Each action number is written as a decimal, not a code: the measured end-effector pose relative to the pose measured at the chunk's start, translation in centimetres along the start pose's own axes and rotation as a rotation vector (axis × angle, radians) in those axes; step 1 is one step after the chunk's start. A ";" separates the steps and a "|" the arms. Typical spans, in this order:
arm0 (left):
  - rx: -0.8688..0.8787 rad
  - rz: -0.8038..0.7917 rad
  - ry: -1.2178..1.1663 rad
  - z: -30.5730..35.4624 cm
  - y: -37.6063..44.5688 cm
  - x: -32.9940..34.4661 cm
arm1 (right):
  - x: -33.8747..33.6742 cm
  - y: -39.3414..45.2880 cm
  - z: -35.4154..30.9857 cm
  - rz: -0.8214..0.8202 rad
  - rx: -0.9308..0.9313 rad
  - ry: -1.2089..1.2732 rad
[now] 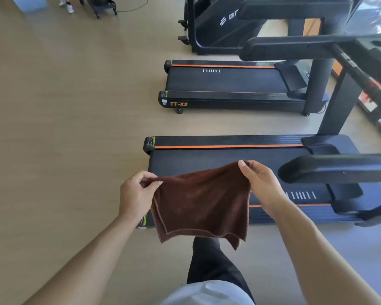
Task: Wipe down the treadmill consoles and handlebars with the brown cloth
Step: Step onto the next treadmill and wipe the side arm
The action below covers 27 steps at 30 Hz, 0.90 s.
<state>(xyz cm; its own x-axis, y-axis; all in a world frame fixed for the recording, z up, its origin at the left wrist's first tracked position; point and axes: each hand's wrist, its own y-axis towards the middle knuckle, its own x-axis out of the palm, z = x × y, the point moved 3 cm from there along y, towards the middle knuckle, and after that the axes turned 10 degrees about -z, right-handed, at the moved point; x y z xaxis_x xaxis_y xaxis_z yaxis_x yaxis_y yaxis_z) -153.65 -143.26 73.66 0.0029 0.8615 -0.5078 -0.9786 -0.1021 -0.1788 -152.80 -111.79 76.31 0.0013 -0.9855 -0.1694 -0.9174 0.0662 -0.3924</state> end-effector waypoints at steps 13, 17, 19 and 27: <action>0.021 -0.219 0.165 15.2 32.0 12.4 | -15.1 25.2 -9.2 0.057 0.097 0.033; 0.123 -0.353 0.206 21.9 37.4 16.5 | -20.6 26.0 -12.5 0.163 0.092 -0.025; 0.181 -0.402 0.233 25.0 39.5 18.9 | -23.0 25.5 -13.1 0.259 0.104 -0.038; 0.475 -0.751 0.355 34.5 43.5 32.1 | -26.2 21.7 -8.2 0.380 0.460 -0.436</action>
<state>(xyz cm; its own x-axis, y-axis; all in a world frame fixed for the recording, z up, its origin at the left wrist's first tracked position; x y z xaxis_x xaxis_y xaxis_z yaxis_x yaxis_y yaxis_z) -203.24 -102.89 78.62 0.6499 0.4105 -0.6397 -0.6768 0.6955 -0.2413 -176.03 -85.83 79.63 -0.0380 -0.7365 -0.6753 -0.6266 0.5440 -0.5580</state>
